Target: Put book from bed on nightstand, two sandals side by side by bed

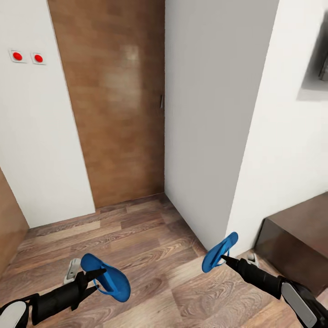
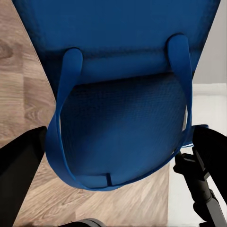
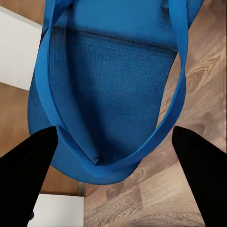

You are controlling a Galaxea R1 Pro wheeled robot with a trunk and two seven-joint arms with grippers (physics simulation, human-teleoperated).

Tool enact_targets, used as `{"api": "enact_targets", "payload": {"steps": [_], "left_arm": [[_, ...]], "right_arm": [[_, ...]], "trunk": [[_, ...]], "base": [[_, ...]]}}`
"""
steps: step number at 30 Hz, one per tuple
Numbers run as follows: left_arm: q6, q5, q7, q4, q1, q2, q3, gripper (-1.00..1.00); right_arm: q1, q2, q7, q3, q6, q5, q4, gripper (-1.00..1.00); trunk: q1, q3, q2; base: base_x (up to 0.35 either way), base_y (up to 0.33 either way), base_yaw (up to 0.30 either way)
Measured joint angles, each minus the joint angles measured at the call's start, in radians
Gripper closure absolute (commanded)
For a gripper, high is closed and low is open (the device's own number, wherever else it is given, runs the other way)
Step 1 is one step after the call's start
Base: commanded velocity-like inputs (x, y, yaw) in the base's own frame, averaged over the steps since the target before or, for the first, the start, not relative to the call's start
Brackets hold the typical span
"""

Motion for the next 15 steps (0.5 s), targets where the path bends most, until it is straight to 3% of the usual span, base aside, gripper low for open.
{"api": "enact_targets", "payload": {"steps": [15], "left_arm": [[0.000,0.000,0.000,0.000,0.000,-0.001,-0.001,1.00]], "right_arm": [[0.000,0.000,0.000,0.001,0.000,0.000,0.000,1.00]], "trunk": [[0.000,0.000,0.000]], "base": [[-0.003,-0.133,-0.258]]}}
